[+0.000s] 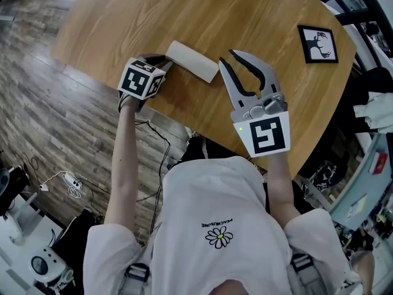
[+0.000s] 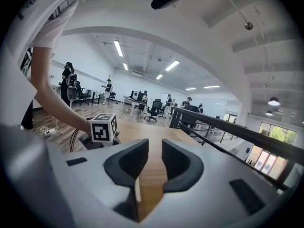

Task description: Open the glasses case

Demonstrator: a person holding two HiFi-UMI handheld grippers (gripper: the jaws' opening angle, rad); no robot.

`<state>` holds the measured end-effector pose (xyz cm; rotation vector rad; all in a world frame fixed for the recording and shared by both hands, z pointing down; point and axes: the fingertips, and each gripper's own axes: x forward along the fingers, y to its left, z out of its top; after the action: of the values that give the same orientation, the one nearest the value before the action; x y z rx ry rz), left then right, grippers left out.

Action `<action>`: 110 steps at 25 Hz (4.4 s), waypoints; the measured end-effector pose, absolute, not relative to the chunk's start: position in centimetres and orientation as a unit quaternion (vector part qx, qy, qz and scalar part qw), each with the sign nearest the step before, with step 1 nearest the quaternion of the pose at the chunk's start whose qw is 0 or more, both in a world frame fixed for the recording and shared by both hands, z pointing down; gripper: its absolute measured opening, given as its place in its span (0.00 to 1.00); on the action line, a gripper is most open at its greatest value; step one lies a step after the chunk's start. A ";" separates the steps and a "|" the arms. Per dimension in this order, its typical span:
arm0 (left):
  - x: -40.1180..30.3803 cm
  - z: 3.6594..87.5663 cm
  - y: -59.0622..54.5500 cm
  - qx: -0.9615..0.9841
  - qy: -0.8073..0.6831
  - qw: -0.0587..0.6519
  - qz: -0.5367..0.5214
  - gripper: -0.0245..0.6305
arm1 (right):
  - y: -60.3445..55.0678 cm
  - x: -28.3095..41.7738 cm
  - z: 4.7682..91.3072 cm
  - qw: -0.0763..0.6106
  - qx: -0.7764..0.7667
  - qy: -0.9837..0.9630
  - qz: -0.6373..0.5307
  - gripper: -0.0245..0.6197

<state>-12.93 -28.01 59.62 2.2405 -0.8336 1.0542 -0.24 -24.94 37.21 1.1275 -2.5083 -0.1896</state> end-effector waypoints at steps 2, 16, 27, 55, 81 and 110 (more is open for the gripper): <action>-12.9 59.6 -28.1 0.827 -0.306 0.264 0.390 0.20 | -24.9 -0.6 38.3 0.207 0.386 -0.897 -0.053 0.21; -12.9 59.7 -28.0 0.823 -0.296 0.289 0.389 0.20 | -21.9 -3.9 56.5 0.440 0.246 -0.860 -0.078 0.45; -12.8 59.6 -28.2 0.814 -0.284 0.293 0.413 0.19 | -22.5 -2.7 59.1 0.481 0.265 -0.833 -0.066 0.45; -12.7 59.7 -28.2 0.810 -0.291 0.281 0.425 0.18 | -23.9 -1.8 57.1 0.426 0.234 -0.867 0.115 0.44; -13.2 59.9 -28.0 0.803 -0.300 0.263 0.443 0.17 | -27.0 0.7 54.6 0.437 0.360 -0.825 -0.005 0.07; -12.4 27.0 -20.9 0.811 -0.585 0.012 0.006 0.06 | -20.7 0.5 22.9 -0.093 0.477 -0.874 0.000 0.05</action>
<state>-12.42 -20.87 27.04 2.5280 -1.8250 0.0191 0.55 -20.75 22.88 1.5953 -2.9213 0.0008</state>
